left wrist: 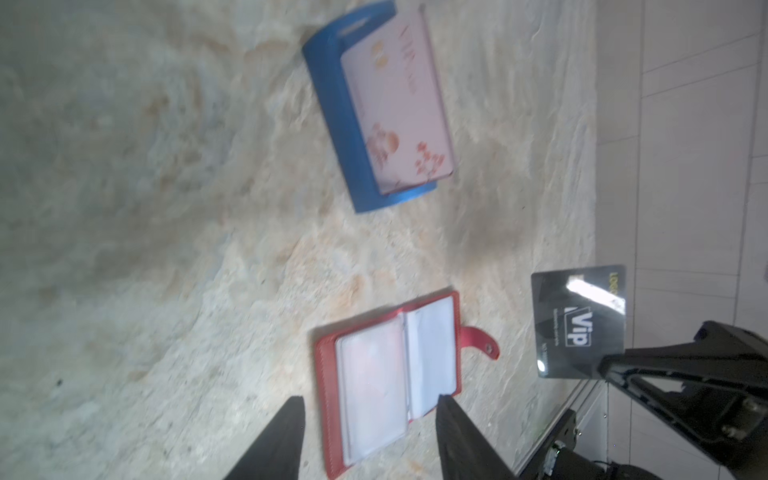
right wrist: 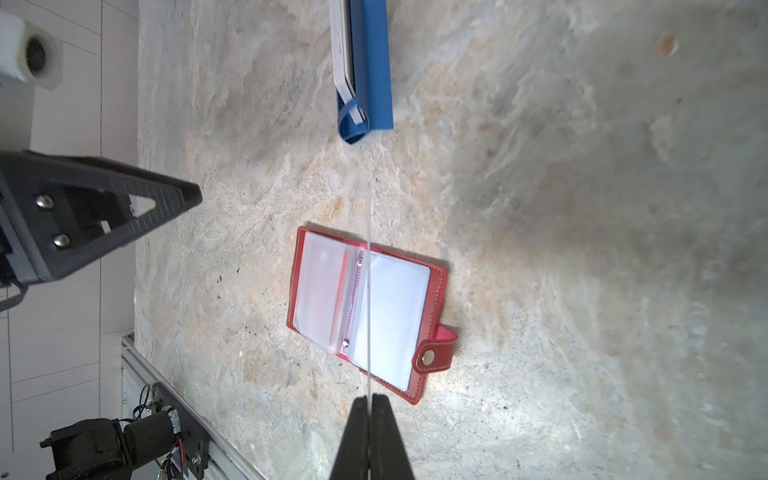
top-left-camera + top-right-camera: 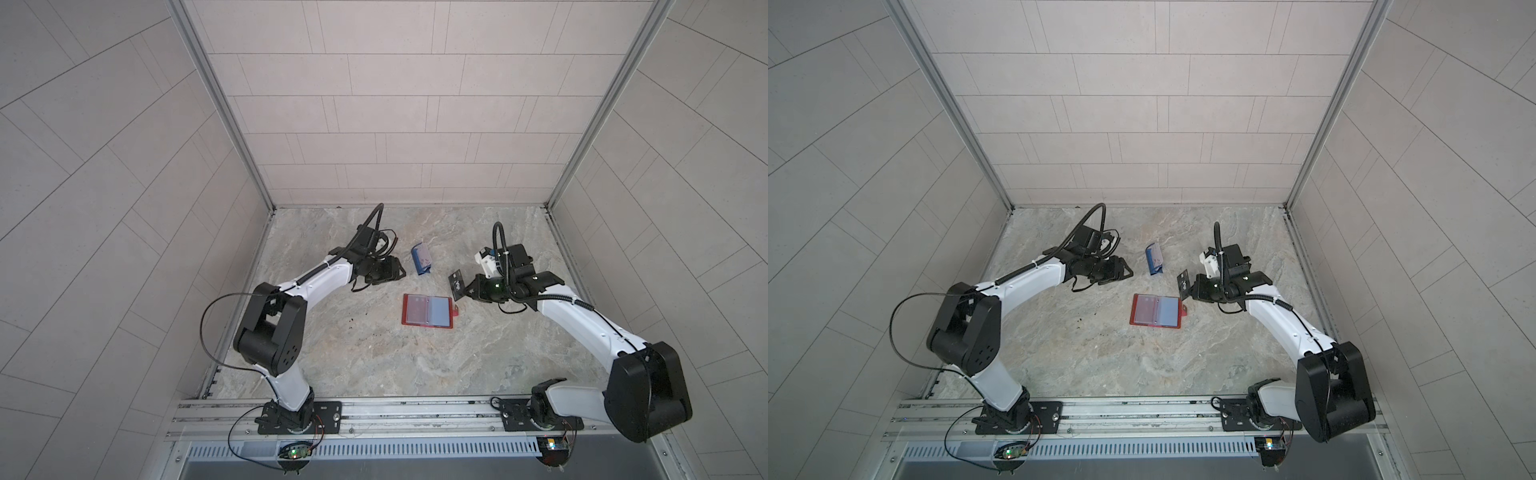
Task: Put the credit cards into the card holder
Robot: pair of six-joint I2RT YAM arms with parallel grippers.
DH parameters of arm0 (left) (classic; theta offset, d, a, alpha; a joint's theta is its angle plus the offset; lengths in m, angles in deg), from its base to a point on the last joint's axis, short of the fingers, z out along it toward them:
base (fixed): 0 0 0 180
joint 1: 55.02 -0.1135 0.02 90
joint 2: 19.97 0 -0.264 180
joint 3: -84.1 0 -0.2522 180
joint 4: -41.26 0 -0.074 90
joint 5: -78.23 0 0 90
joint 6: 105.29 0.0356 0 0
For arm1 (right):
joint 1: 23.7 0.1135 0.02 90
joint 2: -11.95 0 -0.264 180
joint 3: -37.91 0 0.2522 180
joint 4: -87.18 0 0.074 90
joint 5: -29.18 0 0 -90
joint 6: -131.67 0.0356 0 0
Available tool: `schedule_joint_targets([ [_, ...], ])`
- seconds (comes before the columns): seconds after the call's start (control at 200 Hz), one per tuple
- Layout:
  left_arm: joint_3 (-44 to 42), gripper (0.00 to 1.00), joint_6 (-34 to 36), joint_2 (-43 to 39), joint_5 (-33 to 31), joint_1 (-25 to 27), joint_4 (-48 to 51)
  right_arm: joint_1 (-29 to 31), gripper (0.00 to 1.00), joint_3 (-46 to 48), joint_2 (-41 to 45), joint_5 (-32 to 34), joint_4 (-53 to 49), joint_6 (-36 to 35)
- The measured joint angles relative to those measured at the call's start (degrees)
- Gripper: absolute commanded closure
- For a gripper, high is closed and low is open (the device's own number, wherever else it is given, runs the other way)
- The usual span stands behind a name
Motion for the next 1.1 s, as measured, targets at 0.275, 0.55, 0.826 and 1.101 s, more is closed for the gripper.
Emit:
schedule_joint_targets([
  [0.275, -13.14, 0.45, -1.90, -2.36, 1.18, 3.08, -5.86, 4.90, 1.00, 8.92, 1.44, -0.85, 8.74, 6.40],
  [0.55, -14.56, 0.47, -5.16, -0.22, 3.39, 5.55, -14.58, 7.76, 1.00, 12.09, -0.28, -2.99, 17.11, 11.15],
  [0.826, -15.43, 0.49, -6.21, 1.99, 3.63, 5.79, -17.22, 8.00, 1.00, 13.27, -3.52, -4.87, 20.50, 12.48],
  [1.101, -17.09, 0.55, -7.54, 3.21, 5.40, 5.99, -20.31, 8.48, 1.00, 13.27, -7.15, -6.91, 23.02, 13.16],
])
